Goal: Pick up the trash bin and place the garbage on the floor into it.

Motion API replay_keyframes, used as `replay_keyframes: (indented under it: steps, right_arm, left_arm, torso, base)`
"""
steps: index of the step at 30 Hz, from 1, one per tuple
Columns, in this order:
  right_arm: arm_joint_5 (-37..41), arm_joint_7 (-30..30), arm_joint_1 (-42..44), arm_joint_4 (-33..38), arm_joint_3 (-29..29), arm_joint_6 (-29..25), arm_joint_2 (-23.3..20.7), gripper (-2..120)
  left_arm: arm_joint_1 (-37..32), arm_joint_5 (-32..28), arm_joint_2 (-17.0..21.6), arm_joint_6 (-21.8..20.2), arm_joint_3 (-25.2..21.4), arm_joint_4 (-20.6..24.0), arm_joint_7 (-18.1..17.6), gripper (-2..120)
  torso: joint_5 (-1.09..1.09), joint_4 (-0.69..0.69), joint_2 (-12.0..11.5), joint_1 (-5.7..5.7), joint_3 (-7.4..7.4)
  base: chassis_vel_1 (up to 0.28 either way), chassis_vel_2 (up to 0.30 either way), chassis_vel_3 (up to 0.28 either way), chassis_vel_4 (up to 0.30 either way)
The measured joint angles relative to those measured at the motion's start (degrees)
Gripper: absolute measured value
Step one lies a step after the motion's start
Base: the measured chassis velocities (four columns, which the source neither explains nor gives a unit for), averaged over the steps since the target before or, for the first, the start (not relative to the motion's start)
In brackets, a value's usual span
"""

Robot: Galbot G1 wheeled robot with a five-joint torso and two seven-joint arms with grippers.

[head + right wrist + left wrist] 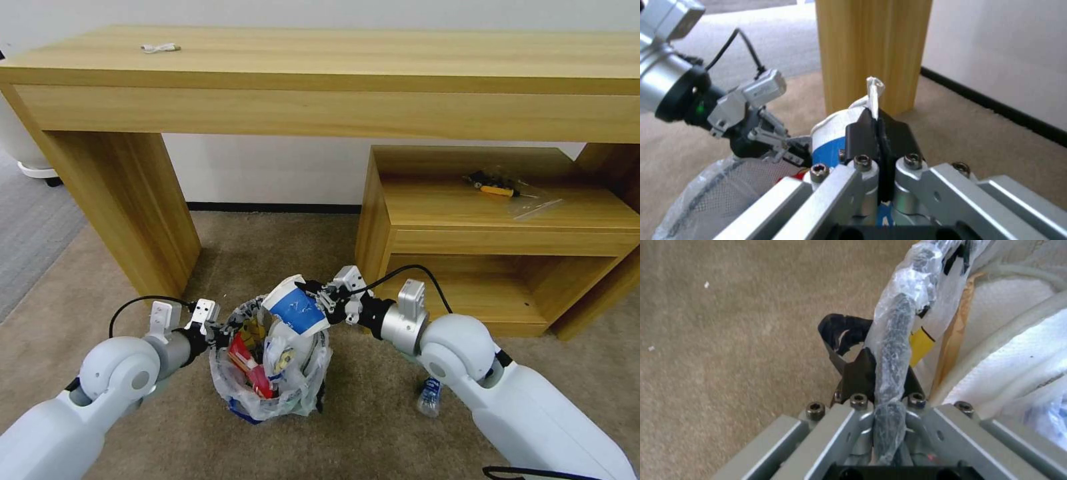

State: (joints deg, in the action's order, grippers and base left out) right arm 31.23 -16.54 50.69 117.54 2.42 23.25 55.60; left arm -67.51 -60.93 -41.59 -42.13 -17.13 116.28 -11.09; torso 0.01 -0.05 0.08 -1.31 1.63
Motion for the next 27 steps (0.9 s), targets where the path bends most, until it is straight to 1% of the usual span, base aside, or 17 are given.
replay_keyframes:
  steps: [3, 4, 5, 6, 7, 9, 10, 11, 14, 15, 18, 21, 27]
  right_arm:
    - [-1.6, -0.3, -1.9, -1.6, 3.4, -0.7, 0.3, 0]
    - [-1.6, -0.3, -1.9, -1.6, 3.4, -0.7, 0.3, 0]
    - [-1.8, -0.4, -3.5, -2.4, 5.2, -0.8, 0.4, 0]
    - [-2.1, -0.4, -5.3, -3.5, 7.1, -0.9, 0.5, 0]
    - [-2.1, -0.4, -5.3, -3.5, 7.1, -0.9, 0.5, 0]
    - [-2.9, -0.5, -7.8, -4.9, 9.6, -1.3, 0.8, 0]
    - [-3.1, -0.8, -10.1, -6.0, 11.7, -1.3, 1.2, 0]
    - [-3.1, -0.8, -10.1, -6.0, 11.7, -1.3, 1.2, 0]
    - [-3.6, -0.7, -13.0, -7.3, 15.4, -1.3, 1.3, 0]
    - [-3.6, -0.7, -13.0, -7.3, 15.4, -1.3, 1.3, 0]
    - [-3.4, -0.5, -14.1, -7.1, 17.9, -0.6, 0.7, 0]
    - [-3.5, -0.5, -14.2, -6.9, 18.7, -0.4, 0.4, 0]
    - [-4.9, -0.6, -13.1, -6.5, 18.3, 0.3, -1.1, 0]
  left_arm:
    - [0.3, -0.9, 0.0, 0.0, 0.6, 0.4, -0.9, 0]
    - [0.3, -0.9, 0.0, 0.0, 0.6, 0.4, -0.9, 0]
    - [0.3, -1.5, 0.3, 0.0, 0.5, 0.7, -1.1, 0]
    - [0.2, -2.3, 0.8, 0.0, 0.1, 1.0, -1.3, 0]
    - [0.2, -2.3, 0.8, 0.0, 0.1, 1.0, -1.3, 0]
    - [-0.1, -3.1, 1.3, 0.0, -0.6, 1.3, -1.6, 0]
    - [-1.0, -3.5, 1.9, 0.0, -1.7, 1.8, -1.9, 0]
    - [-1.0, -3.5, 1.9, 0.0, -1.7, 1.8, -1.9, 0]
    - [-2.4, -4.0, 2.5, 0.0, -2.9, 2.5, -2.1, 0]
    - [-2.4, -4.0, 2.5, 0.0, -2.9, 2.5, -2.1, 0]
    - [-2.7, -4.1, 2.5, 0.0, -3.1, 2.8, -2.1, 0]
    - [-2.7, -4.1, 2.2, 0.0, -3.1, 2.9, -2.1, 0]
    - [-2.0, -4.4, 2.4, 0.0, -3.0, 3.0, -2.1, 0]
  torso:
    - [0.0, 0.0, 0.0, 0.0, 0.0]
    - [0.0, 0.0, 0.0, 0.0, 0.0]
    - [0.0, -0.01, 0.0, 0.0, 0.0]
    - [-0.01, 0.0, 0.0, 0.0, 0.0]
    - [-0.01, 0.0, 0.0, 0.0, 0.0]
    - [0.0, 0.02, 0.0, 0.0, 0.0]
    - [-0.01, 0.02, 0.0, 0.0, 0.0]
    - [-0.01, 0.02, 0.0, 0.0, 0.0]
    - [-0.01, 0.03, 0.0, 0.0, 0.0]
    - [-0.01, 0.03, 0.0, 0.0, 0.0]
    - [-0.01, -0.01, 0.0, 0.0, 0.0]
    - [-0.01, 0.0, 0.0, 0.0, 0.0]
    - [0.0, 0.0, 0.0, 0.0, 0.0]
  base:
    - [0.0, 0.0, 0.0, 0.0]
    - [0.0, 0.0, 0.0, 0.0]
    - [0.0, 0.0, 0.0, 0.0]
    - [0.0, 0.0, 0.0, 0.0]
    - [0.0, 0.0, 0.0, 0.0]
    - [0.0, 0.0, 0.0, 0.0]
    - [0.0, 0.0, 0.0, 0.0]
    - [0.0, 0.0, 0.0, 0.0]
    - [0.0, 0.0, 0.0, 0.0]
    - [0.0, 0.0, 0.0, 0.0]
    - [0.0, 0.0, 0.0, 0.0]
    - [0.0, 0.0, 0.0, 0.0]
    - [0.0, 0.0, 0.0, 0.0]
